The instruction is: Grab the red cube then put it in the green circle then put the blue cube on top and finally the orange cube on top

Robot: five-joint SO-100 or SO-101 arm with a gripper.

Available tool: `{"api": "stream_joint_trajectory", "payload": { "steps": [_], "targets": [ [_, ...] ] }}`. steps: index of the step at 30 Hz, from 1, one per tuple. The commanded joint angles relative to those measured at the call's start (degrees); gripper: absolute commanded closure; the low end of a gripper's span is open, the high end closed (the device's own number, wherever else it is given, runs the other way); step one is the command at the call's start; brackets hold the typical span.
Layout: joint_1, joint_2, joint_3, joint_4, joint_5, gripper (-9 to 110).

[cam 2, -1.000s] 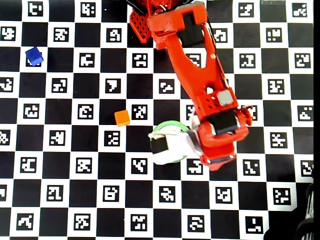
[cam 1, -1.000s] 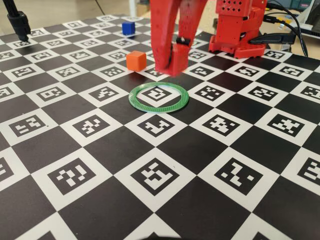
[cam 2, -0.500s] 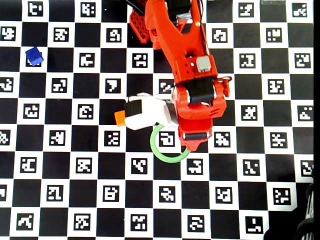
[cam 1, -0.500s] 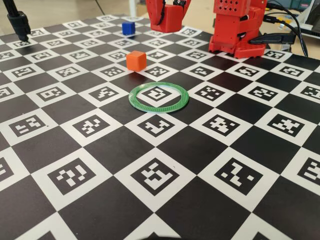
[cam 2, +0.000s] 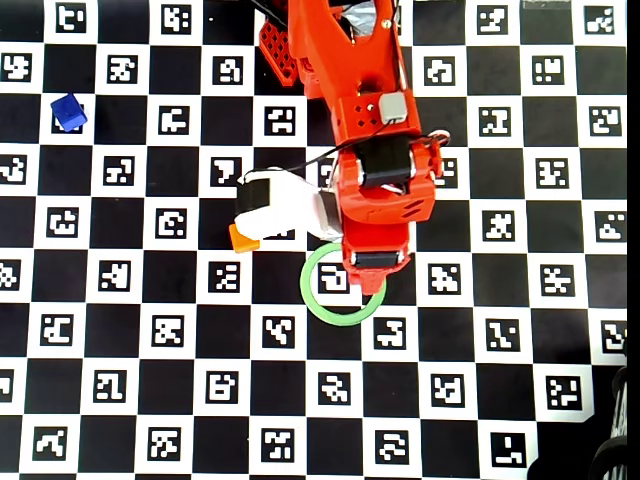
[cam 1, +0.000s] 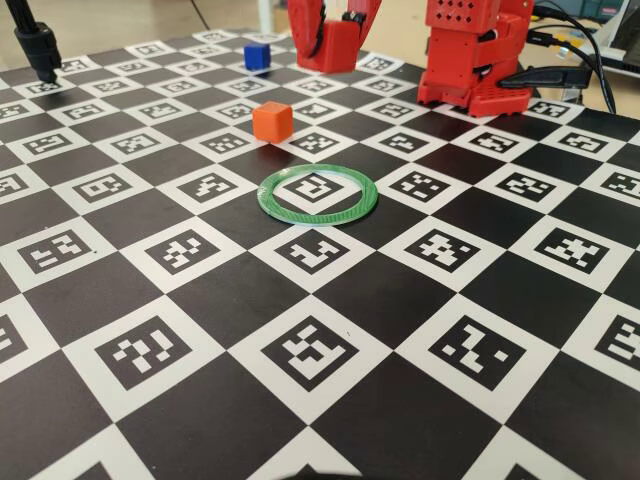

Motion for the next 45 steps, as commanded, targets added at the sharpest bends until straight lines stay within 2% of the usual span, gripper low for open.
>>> {"api": "stream_joint_trajectory", "payload": {
  "steps": [1,18,45],
  "targets": [
    [1.9,4.1,1.4,-4.2,-0.7,96],
    [1.2,-1.8,10.5,-15.8,-1.1,96],
    [-0.5,-10.7,11.8,-20.2,-0.5,96]
  ]
}}
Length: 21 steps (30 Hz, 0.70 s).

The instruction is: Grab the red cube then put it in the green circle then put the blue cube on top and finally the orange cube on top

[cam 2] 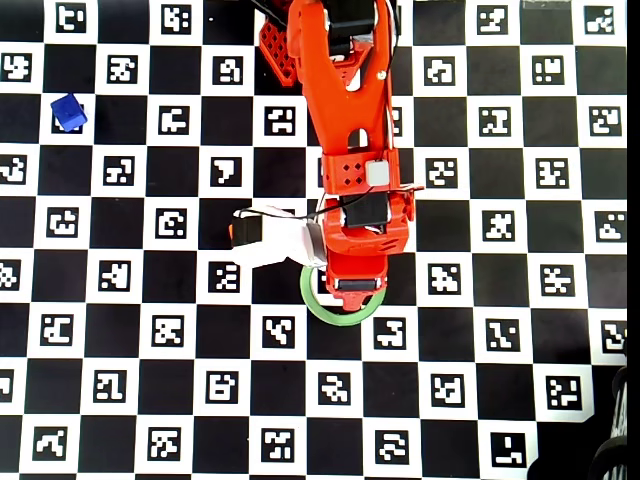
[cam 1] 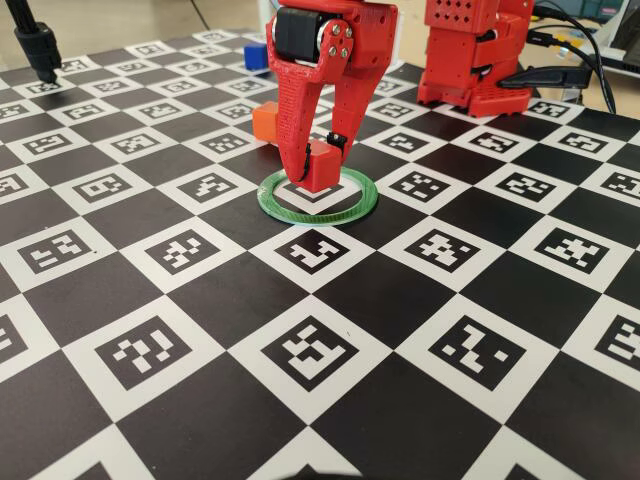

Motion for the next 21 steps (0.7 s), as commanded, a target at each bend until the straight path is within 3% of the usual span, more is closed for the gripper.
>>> {"api": "stream_joint_trajectory", "payload": {
  "steps": [1,21],
  "targets": [
    [-0.3,1.4,-0.4,-0.8,-0.4,96],
    [-1.0,1.3,0.5,-2.0,-0.4,96]
  ]
}}
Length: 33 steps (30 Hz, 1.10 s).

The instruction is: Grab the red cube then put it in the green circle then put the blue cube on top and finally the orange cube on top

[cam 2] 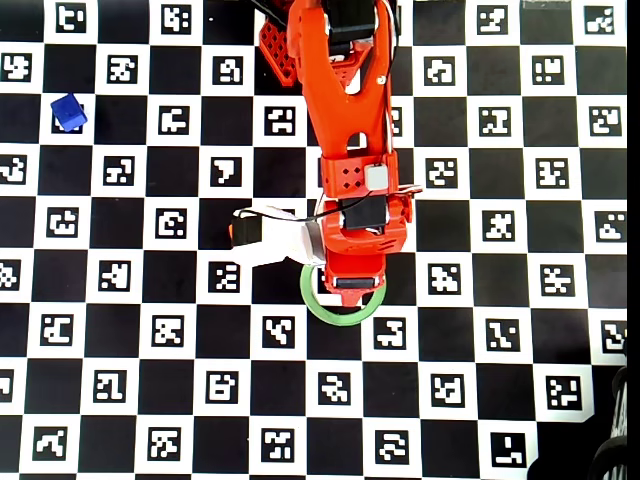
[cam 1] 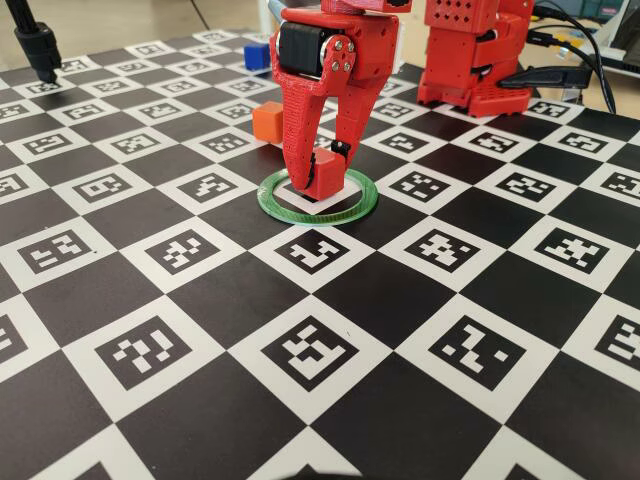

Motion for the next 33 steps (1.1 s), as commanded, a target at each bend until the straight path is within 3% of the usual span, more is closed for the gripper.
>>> {"api": "stream_joint_trajectory", "payload": {
  "steps": [1,33],
  "targets": [
    [-1.0,1.6,-0.3,-1.0,-0.4,96],
    [-1.1,1.1,-0.3,-0.7,-1.1,92]
  ]
}}
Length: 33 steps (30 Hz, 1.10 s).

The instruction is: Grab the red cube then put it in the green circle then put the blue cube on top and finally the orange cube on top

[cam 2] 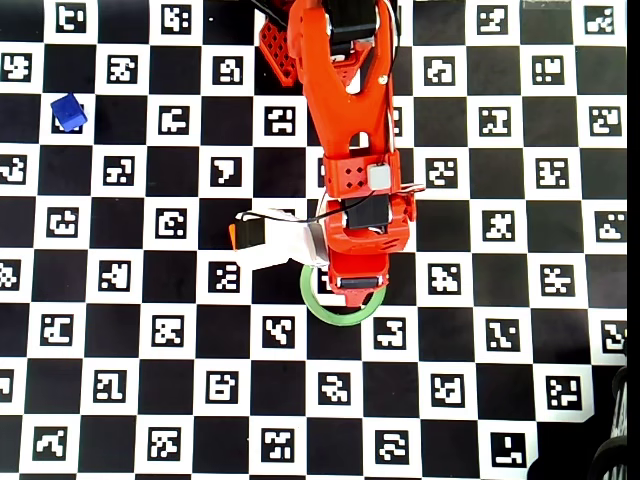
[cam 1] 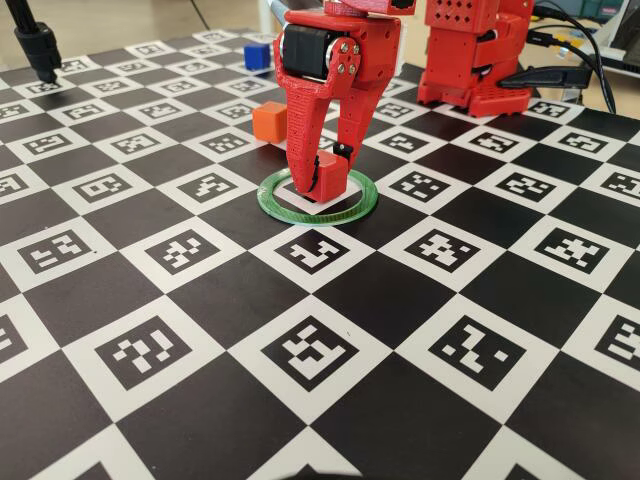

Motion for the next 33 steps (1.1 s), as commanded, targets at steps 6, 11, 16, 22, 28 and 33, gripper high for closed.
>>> {"api": "stream_joint_trajectory", "payload": {
  "steps": [6,11,16,22,28,33],
  "targets": [
    [-0.4,1.1,-0.7,0.5,-0.4,85],
    [-0.4,1.1,-0.7,0.6,-0.4,78],
    [-0.4,1.1,-0.7,1.1,-0.5,69],
    [-0.4,1.1,-0.7,1.3,-0.6,62],
    [-0.4,1.2,-0.7,1.6,-0.7,57],
    [-0.7,1.2,-1.0,1.8,-0.9,55]
  ]
}}
